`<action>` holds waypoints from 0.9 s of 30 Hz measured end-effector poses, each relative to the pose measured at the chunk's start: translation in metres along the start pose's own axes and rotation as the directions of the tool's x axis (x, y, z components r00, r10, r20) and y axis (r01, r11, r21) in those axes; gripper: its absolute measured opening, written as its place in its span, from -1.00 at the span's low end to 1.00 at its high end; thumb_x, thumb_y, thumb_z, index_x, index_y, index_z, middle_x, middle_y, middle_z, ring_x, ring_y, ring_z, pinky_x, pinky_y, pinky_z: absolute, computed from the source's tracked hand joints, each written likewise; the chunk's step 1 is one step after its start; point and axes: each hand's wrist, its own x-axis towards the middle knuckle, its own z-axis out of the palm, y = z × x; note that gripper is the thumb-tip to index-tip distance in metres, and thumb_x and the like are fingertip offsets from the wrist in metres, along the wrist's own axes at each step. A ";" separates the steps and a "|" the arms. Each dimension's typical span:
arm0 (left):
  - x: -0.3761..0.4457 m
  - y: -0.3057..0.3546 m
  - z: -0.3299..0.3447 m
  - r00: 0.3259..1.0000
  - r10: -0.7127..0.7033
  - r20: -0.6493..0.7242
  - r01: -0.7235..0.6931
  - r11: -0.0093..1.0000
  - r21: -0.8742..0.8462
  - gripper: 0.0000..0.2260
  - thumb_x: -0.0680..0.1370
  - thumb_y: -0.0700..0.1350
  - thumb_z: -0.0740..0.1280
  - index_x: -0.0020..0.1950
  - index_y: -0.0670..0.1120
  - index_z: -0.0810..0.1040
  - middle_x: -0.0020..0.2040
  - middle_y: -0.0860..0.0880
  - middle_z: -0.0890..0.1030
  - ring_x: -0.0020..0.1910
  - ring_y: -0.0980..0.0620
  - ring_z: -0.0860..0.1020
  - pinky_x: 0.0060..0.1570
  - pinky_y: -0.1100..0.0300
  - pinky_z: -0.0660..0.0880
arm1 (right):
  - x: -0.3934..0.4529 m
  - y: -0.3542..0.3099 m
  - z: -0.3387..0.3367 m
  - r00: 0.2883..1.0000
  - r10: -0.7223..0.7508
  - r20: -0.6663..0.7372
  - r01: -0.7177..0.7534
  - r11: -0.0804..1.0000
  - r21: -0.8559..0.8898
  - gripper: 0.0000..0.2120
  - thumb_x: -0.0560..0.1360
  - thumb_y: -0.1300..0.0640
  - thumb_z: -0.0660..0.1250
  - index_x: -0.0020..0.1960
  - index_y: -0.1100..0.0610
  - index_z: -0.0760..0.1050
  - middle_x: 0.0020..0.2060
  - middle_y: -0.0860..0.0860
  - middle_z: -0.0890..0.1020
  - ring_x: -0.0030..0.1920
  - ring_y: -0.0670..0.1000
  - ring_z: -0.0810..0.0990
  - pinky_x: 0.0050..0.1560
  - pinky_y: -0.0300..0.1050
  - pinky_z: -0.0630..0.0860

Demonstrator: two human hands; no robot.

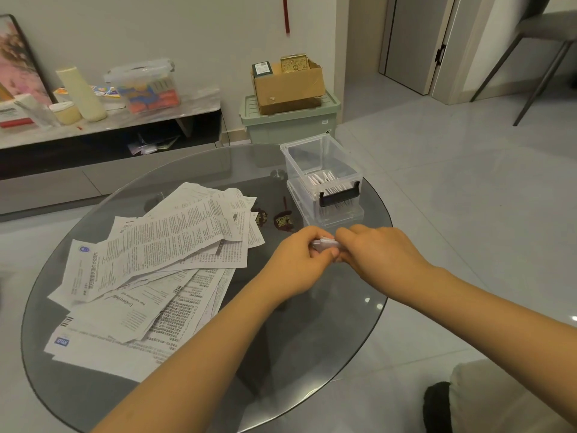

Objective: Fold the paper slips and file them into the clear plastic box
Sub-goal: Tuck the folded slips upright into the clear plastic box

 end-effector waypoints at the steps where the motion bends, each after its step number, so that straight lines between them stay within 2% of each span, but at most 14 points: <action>1: 0.001 0.000 0.000 1.000 -0.003 -0.009 0.003 1.000 -0.014 -0.86 0.54 -0.12 0.31 0.09 0.00 0.53 -0.16 0.08 0.55 -0.29 0.22 0.44 -0.28 0.46 0.37 | -0.001 0.003 0.000 1.000 0.010 0.015 -0.010 1.000 0.000 -0.74 0.61 -0.04 0.10 0.16 0.12 0.33 0.01 0.03 0.51 -0.08 0.10 0.57 -0.27 -0.12 0.27; 4: 0.000 0.001 0.001 0.999 0.042 0.015 -0.043 0.997 0.070 -0.73 0.56 -0.14 0.26 0.26 -0.03 0.43 0.01 0.05 0.53 -0.18 0.22 0.45 -0.19 0.45 0.34 | -0.002 0.007 0.002 0.999 0.051 0.013 -0.051 0.997 0.061 -0.73 0.61 -0.03 0.10 0.20 0.13 0.28 0.06 0.04 0.46 -0.09 0.08 0.52 -0.26 -0.12 0.26; 6: -0.002 0.002 0.006 0.995 0.077 0.062 -0.084 0.988 0.128 -0.63 0.59 -0.17 0.21 0.40 -0.08 0.33 0.24 -0.03 0.47 0.04 0.15 0.46 0.00 0.41 0.32 | -0.004 0.003 0.004 0.996 0.038 0.078 -0.042 0.997 0.060 -0.76 0.62 0.03 0.10 0.21 0.13 0.26 0.05 0.05 0.42 -0.19 0.05 0.41 -0.30 -0.14 0.25; 8: -0.004 0.004 0.010 0.991 0.109 0.073 -0.118 0.984 0.130 -0.55 0.60 -0.20 0.16 0.49 -0.12 0.18 0.31 0.00 0.41 0.25 0.11 0.38 0.12 0.49 0.22 | -0.004 0.001 0.005 0.993 0.042 0.110 -0.051 0.996 0.072 -0.82 0.62 0.09 0.09 0.18 0.14 0.26 0.01 0.05 0.39 -0.25 0.02 0.31 -0.42 -0.17 0.17; 10: -0.004 0.005 0.011 0.994 0.108 0.035 -0.111 0.990 0.091 -0.49 0.60 -0.24 0.14 0.53 -0.12 0.06 0.24 -0.01 0.42 0.18 0.10 0.40 0.08 0.53 0.21 | -0.002 0.002 0.003 0.993 0.062 0.105 -0.072 0.993 0.094 -0.85 0.62 0.10 0.08 0.14 0.14 0.27 0.01 0.05 0.42 -0.27 0.02 0.30 -0.43 -0.17 0.15; 13: -0.003 0.005 0.010 0.997 0.082 -0.002 -0.082 0.996 0.045 -0.44 0.59 -0.28 0.13 0.55 -0.08 0.00 0.05 -0.08 0.45 -0.12 0.15 0.41 0.01 0.39 0.35 | -0.001 0.003 0.001 0.992 0.085 0.098 -0.095 0.990 0.102 -0.84 0.62 0.05 0.08 0.12 0.12 0.28 0.00 0.04 0.46 -0.27 0.03 0.30 -0.41 -0.15 0.17; 14: -0.004 0.004 0.011 0.997 0.079 0.021 -0.080 0.995 0.060 -0.43 0.59 -0.28 0.13 0.55 -0.07 -0.01 0.04 -0.11 0.47 -0.12 0.14 0.43 -0.03 0.40 0.35 | -0.002 0.003 0.001 0.992 0.082 0.099 -0.092 0.991 0.102 -0.84 0.62 0.04 0.09 0.11 0.11 0.27 0.01 0.04 0.46 -0.27 0.03 0.31 -0.40 -0.14 0.18; 16: -0.006 0.003 0.014 0.995 0.081 0.059 -0.087 0.990 0.109 -0.43 0.59 -0.25 0.13 0.55 -0.05 -0.02 0.23 -0.18 0.45 0.08 0.03 0.47 0.06 0.40 0.30 | -0.003 0.002 0.002 0.990 0.081 0.117 -0.093 0.991 0.101 -0.83 0.62 0.03 0.09 0.13 0.12 0.27 0.01 0.04 0.46 -0.27 0.03 0.32 -0.33 -0.13 0.24; 18: -0.008 0.003 0.015 0.996 0.082 0.041 -0.087 0.989 0.122 -0.49 0.61 -0.22 0.13 0.53 -0.05 0.07 0.31 -0.15 0.43 0.22 -0.03 0.44 0.16 0.31 0.30 | -0.003 0.003 0.003 0.988 0.076 0.137 -0.093 0.988 0.122 -0.85 0.62 0.05 0.08 0.10 0.12 0.26 -0.02 0.04 0.44 -0.34 0.01 0.30 -0.38 -0.14 0.21; 20: -0.007 0.003 0.013 0.996 0.084 -0.015 -0.081 0.988 0.135 -0.64 0.61 -0.22 0.14 0.41 -0.07 0.30 0.21 -0.11 0.51 0.13 -0.02 0.48 0.04 0.30 0.34 | -0.003 0.003 -0.001 0.985 0.066 0.160 -0.096 0.978 0.188 -0.89 0.62 0.07 0.06 0.05 0.12 0.25 -0.09 0.03 0.40 -0.40 -0.05 0.26 -0.45 -0.18 0.14; 22: -0.005 0.003 0.009 0.994 0.084 -0.073 -0.071 0.984 0.166 -0.79 0.59 -0.24 0.16 0.20 -0.10 0.46 0.03 -0.06 0.56 -0.04 -0.01 0.50 -0.13 0.27 0.33 | -0.003 0.003 -0.007 0.981 0.065 0.182 -0.114 0.954 0.276 -0.91 0.62 0.08 0.05 0.00 0.11 0.22 -0.14 0.02 0.38 -0.38 -0.04 0.32 -0.42 -0.15 0.18; 25: -0.005 0.008 0.000 0.984 0.110 -0.143 -0.078 0.975 0.209 -0.87 0.59 -0.23 0.18 0.07 -0.10 0.48 -0.14 0.02 0.49 -0.22 0.07 0.43 -0.29 0.32 0.26 | -0.001 0.006 -0.019 0.991 0.083 0.103 -0.110 0.946 0.304 -0.89 0.59 0.08 0.10 0.06 0.09 0.32 -0.14 0.00 0.49 -0.25 0.05 0.43 -0.29 -0.10 0.32; 27: -0.006 0.016 -0.009 0.970 0.165 -0.179 -0.115 0.958 0.261 -0.88 0.58 -0.23 0.18 0.03 -0.09 0.48 -0.17 0.05 0.47 -0.24 0.09 0.40 -0.31 0.33 0.27 | 0.004 0.011 -0.032 0.996 0.089 0.008 -0.087 0.944 0.317 -0.87 0.55 0.07 0.17 0.05 0.04 0.43 -0.11 -0.05 0.52 -0.18 0.02 0.48 -0.20 -0.10 0.41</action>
